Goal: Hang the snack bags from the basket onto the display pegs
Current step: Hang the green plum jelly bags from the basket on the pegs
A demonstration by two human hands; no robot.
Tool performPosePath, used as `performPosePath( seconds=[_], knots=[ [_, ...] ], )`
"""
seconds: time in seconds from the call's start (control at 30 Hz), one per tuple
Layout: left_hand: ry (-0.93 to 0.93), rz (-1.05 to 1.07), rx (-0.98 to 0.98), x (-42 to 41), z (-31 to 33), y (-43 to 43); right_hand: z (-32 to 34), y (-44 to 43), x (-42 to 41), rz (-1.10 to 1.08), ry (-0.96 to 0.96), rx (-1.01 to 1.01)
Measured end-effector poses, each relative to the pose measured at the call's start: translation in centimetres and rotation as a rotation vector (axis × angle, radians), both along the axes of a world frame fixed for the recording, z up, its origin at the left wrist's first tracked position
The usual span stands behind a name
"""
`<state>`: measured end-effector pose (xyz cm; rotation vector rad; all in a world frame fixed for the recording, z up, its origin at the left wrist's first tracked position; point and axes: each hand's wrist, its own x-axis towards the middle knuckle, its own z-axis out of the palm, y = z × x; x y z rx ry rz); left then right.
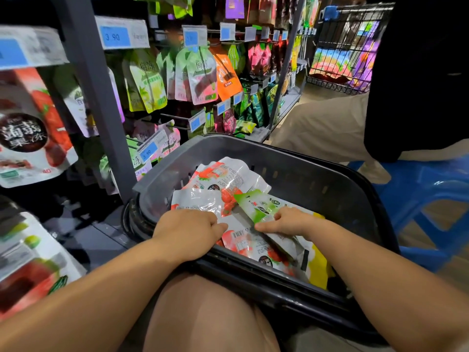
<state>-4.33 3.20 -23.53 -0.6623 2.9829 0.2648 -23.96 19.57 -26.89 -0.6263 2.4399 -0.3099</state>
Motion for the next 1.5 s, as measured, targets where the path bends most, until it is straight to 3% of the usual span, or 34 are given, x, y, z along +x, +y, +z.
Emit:
performPosePath(
  seconds=[0.17,0.33,0.8,0.93,1.07,1.17,1.3,1.4,1.5],
  knots=[
    [-0.003,0.000,-0.011,0.0,-0.1,0.0,0.4,-0.1,0.6,0.047,0.002,0.024],
    [0.006,0.001,-0.008,0.2,-0.1,0.1,0.2,-0.4,0.9,0.015,0.074,-0.090],
    [0.001,-0.007,0.015,0.2,0.2,0.2,1.7,-0.7,1.1,-0.024,0.406,-0.221],
    [-0.005,-0.005,0.022,0.3,0.3,0.3,2.4,-0.5,0.5,-0.133,0.359,-0.435],
    [-0.023,0.022,0.108,0.2,0.5,0.1,3.8,0.0,0.8,-0.350,-0.005,-0.915],
    [0.015,0.048,0.216,0.1,0.1,-0.2,5.4,-0.2,2.3,-0.371,-0.334,-1.196],
    [0.166,0.064,0.498,-0.3,1.2,-0.6,6.8,-1.5,4.1,-0.295,-0.578,-1.364],
    [0.387,-0.020,0.956,-0.7,2.0,-0.9,7.1,-3.2,5.4,-0.252,-0.698,-1.413],
    [0.594,-0.045,1.385,-0.4,1.9,-1.2,7.0,-4.8,6.4,-0.225,-0.685,-1.414]
  ],
)
